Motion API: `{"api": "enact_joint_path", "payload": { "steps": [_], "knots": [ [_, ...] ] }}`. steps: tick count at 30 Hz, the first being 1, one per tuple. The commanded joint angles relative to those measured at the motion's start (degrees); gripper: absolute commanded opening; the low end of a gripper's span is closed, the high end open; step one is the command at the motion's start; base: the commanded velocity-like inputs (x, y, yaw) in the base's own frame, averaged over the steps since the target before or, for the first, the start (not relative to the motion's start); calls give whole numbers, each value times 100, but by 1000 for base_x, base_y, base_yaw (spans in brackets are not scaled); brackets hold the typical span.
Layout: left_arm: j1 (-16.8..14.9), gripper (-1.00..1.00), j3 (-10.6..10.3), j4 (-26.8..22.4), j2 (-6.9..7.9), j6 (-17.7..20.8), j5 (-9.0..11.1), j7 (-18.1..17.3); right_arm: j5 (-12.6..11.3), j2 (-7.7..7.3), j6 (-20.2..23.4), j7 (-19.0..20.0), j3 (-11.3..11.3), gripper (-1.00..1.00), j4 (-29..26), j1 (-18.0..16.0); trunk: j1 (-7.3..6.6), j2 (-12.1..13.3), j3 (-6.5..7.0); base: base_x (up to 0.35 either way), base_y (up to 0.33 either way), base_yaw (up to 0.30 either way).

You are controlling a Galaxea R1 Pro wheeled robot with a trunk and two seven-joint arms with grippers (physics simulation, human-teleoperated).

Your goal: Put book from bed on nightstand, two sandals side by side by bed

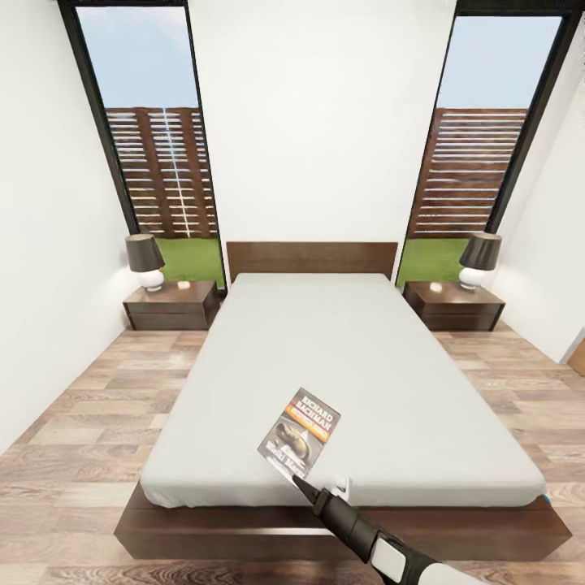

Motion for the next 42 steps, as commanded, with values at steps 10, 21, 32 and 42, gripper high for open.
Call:
{"api": "enact_joint_path", "payload": {
  "steps": [10,21,32,42],
  "knots": [
    [15,100,-49,-4,4,-17,35,33,56,11,-228,-134,-38,-100,3,94,4,-12,60,0,0,0],
    [30,100,-49,-4,-1,-16,41,33,62,12,-269,-230,-36,-100,7,125,4,-12,116,0,0,0],
    [38,100,-53,-4,-1,-42,45,33,57,-1,-272,-243,-41,-100,0,128,4,-12,128,0,0,0],
    [42,100,-58,-4,-8,-133,31,33,56,2,-273,-253,-35,-100,0,128,4,-12,129,0,0,0]
  ]
}}
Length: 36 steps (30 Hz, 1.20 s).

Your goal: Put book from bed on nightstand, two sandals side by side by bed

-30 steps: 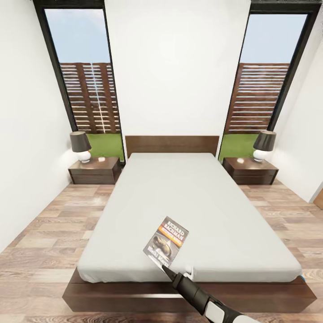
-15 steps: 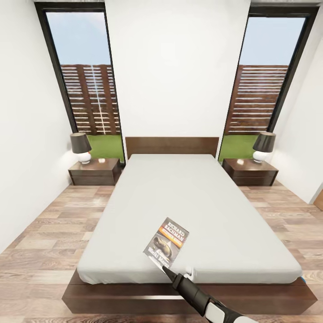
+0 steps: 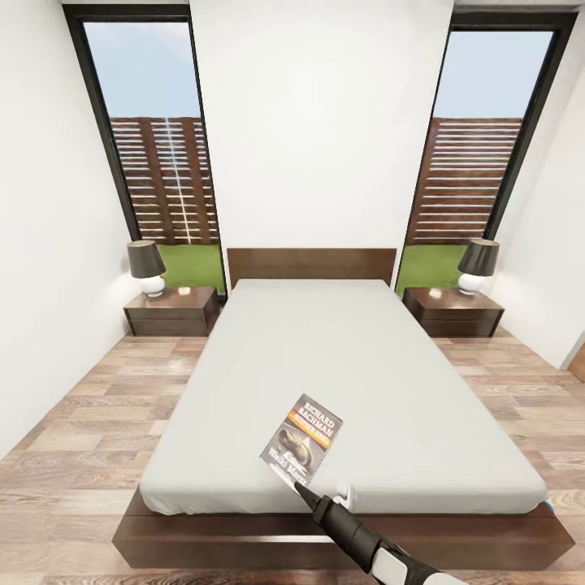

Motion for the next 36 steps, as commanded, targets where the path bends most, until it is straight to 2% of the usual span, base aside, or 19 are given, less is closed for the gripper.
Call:
{"api": "enact_joint_path", "payload": {
  "steps": [1,16,36],
  "knots": [
    [-4,100,-49,-5,4,-15,33,34,61,2,-59,-2,-31,-100,-4,-4,3,-12,-13,0,0,0],
    [-6,100,-49,-5,0,-21,27,34,61,4,-59,-3,-34,-100,2,-4,3,-12,-3,0,0,4],
    [-4,100,-50,-4,-2,-21,23,34,67,12,-59,-3,-31,-100,10,-4,3,-12,159,0,0,6]
  ]
}}
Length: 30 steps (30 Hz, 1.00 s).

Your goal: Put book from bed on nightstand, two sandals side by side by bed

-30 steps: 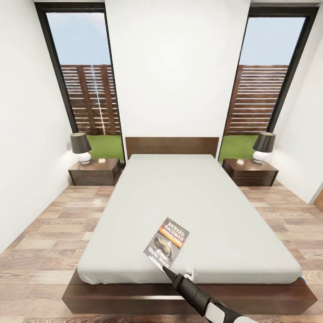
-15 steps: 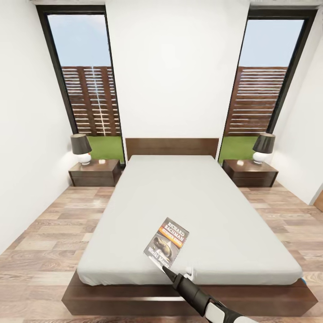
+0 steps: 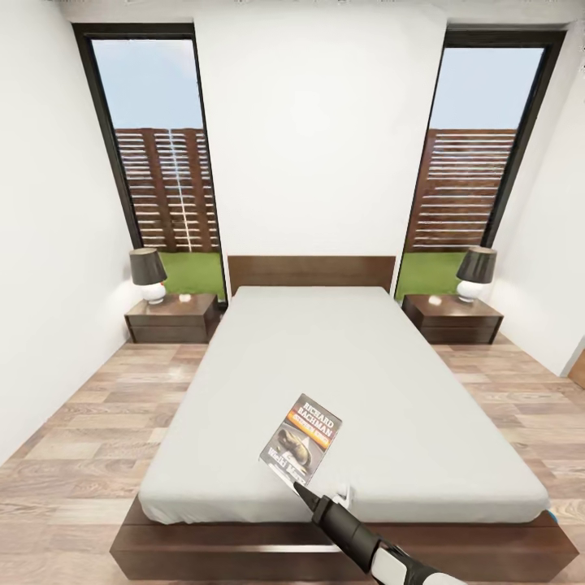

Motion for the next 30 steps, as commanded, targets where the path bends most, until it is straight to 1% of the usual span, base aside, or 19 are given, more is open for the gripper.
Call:
{"api": "enact_joint_path", "payload": {
  "steps": [1,9,20,24,30],
  "knots": [
    [-4,100,-49,-5,4,-14,33,34,62,2,-58,-2,-32,-100,-6,-4,4,-12,-4,0,0,0],
    [-4,100,-49,-5,-2,-14,33,34,64,2,-58,-2,-32,-100,-4,-4,4,-12,53,0,0,6],
    [-4,100,-49,-5,-1,-14,36,34,61,2,-58,-2,-32,-100,-10,-4,4,-12,71,0,60,16],
    [-4,100,-49,-5,-2,-15,34,34,63,6,-58,-2,-32,-100,-11,-4,4,-12,72,0,46,157],
    [-4,100,-49,-5,-4,-19,33,34,64,3,-58,-2,-30,-100,-11,-4,4,-12,73,0,16,244]
  ]
}}
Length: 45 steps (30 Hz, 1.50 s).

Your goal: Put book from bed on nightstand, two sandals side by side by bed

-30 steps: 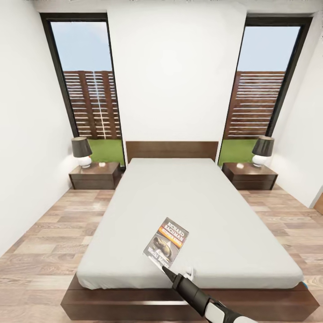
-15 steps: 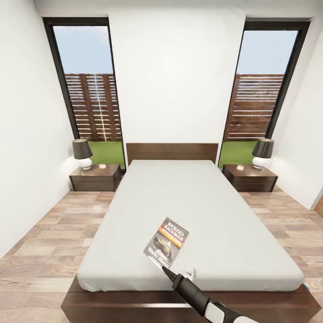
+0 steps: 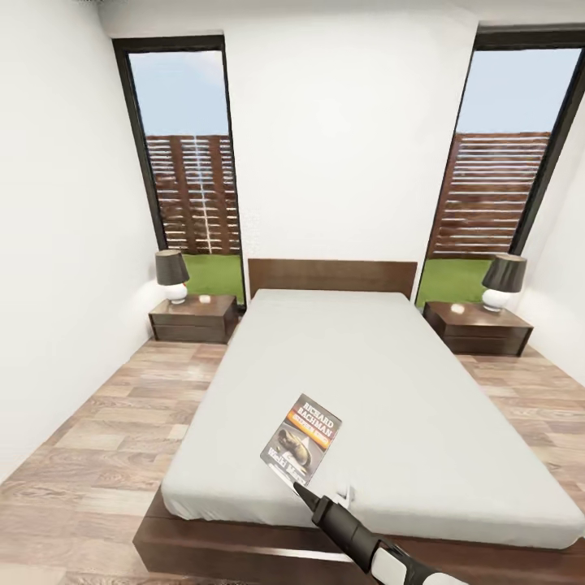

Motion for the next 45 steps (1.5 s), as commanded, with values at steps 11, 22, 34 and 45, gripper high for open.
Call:
{"api": "enact_joint_path", "payload": {
  "steps": [11,22,34,45],
  "knots": [
    [-5,100,-49,-2,2,-16,33,34,60,9,-59,-2,-31,-100,-3,-4,4,-13,-13,0,17,280],
    [-5,100,-49,-2,2,-17,33,34,60,9,-59,-91,-29,-100,9,-4,4,-13,-13,0,32,289],
    [-5,100,-49,-2,2,-17,33,34,61,9,-59,-112,-4,-100,21,-4,4,-13,-13,0,92,290],
    [-5,100,-49,-2,2,-17,33,34,68,16,-59,-115,5,-100,23,-4,4,-13,-13,0,145,290]
  ]
}}
